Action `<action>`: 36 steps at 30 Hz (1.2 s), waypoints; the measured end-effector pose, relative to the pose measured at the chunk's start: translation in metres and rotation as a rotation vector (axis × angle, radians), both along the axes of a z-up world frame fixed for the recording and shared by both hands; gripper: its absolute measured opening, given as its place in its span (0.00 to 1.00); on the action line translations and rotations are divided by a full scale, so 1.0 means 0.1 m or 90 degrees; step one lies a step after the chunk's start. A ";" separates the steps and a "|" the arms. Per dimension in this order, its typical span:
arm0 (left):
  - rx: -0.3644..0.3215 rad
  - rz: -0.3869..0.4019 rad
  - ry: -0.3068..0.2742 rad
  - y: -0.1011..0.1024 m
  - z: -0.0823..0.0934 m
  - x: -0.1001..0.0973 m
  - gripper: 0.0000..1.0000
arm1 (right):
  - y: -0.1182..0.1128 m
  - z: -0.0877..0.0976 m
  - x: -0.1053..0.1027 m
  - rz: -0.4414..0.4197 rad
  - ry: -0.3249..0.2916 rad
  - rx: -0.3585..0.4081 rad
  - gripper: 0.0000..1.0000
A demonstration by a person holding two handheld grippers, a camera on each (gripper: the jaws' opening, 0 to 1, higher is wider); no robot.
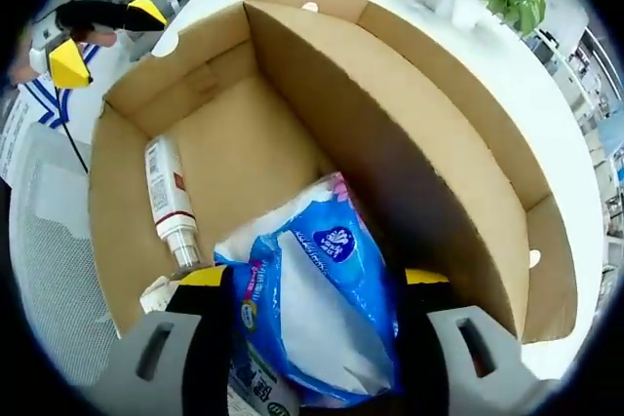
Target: Operate the shoe box by opening the lid, removing the specified soft item, and placing it in the target area until the item is outside and the box remains undamaged.
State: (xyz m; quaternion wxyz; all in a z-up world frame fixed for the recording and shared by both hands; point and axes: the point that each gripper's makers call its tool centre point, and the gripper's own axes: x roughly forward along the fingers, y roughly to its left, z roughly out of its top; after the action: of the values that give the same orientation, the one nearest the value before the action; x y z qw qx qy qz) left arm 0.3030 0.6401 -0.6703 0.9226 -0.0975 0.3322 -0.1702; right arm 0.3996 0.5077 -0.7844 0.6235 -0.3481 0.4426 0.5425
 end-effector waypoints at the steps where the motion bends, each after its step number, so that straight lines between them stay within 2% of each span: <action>1: 0.000 0.000 0.001 0.00 -0.01 0.00 0.47 | 0.00 -0.01 0.01 -0.003 0.004 0.002 0.64; 7: -0.001 0.000 0.005 0.00 -0.02 0.00 0.47 | 0.01 -0.06 0.03 -0.012 0.019 0.006 0.64; 12: -0.004 0.001 0.008 -0.01 -0.04 0.02 0.46 | 0.01 -0.04 -0.03 -0.018 0.023 0.012 0.59; 18: -0.007 -0.002 0.009 -0.05 -0.05 0.05 0.46 | 0.03 -0.02 -0.10 -0.004 0.024 0.016 0.46; 22: -0.007 -0.005 0.008 -0.06 -0.03 0.07 0.46 | 0.02 0.02 -0.08 -0.020 0.028 0.025 0.37; 26: -0.007 -0.005 0.007 -0.06 -0.02 0.09 0.46 | 0.02 0.08 -0.09 -0.011 0.020 0.033 0.29; 30: -0.008 0.000 0.006 -0.04 -0.01 0.09 0.45 | 0.01 0.15 -0.06 -0.027 0.012 0.047 0.22; 31: -0.009 0.002 0.008 -0.02 -0.01 0.08 0.45 | 0.01 0.19 -0.04 -0.037 0.008 0.056 0.19; 32: -0.009 0.004 0.008 -0.02 -0.01 0.08 0.45 | 0.02 0.22 -0.03 -0.046 0.008 0.064 0.09; 33: -0.011 0.005 0.007 -0.02 -0.01 0.08 0.44 | 0.07 0.33 0.06 -0.085 -0.006 0.096 0.02; 34: -0.013 0.007 0.007 -0.01 0.00 0.08 0.44 | 0.06 0.38 0.13 -0.102 -0.015 0.098 0.00; 35: -0.014 0.008 0.007 -0.02 0.00 0.08 0.44 | 0.04 0.35 0.06 -0.084 0.011 0.087 0.00; 36: -0.016 0.008 0.006 -0.02 0.00 0.08 0.44 | 0.04 0.35 0.05 -0.075 0.001 0.092 0.00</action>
State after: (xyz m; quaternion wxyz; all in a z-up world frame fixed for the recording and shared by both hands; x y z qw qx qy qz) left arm 0.3109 0.6381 -0.6703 0.9207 -0.1119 0.3340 -0.1679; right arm 0.4050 0.5117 -0.7493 0.6776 -0.2754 0.4223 0.5355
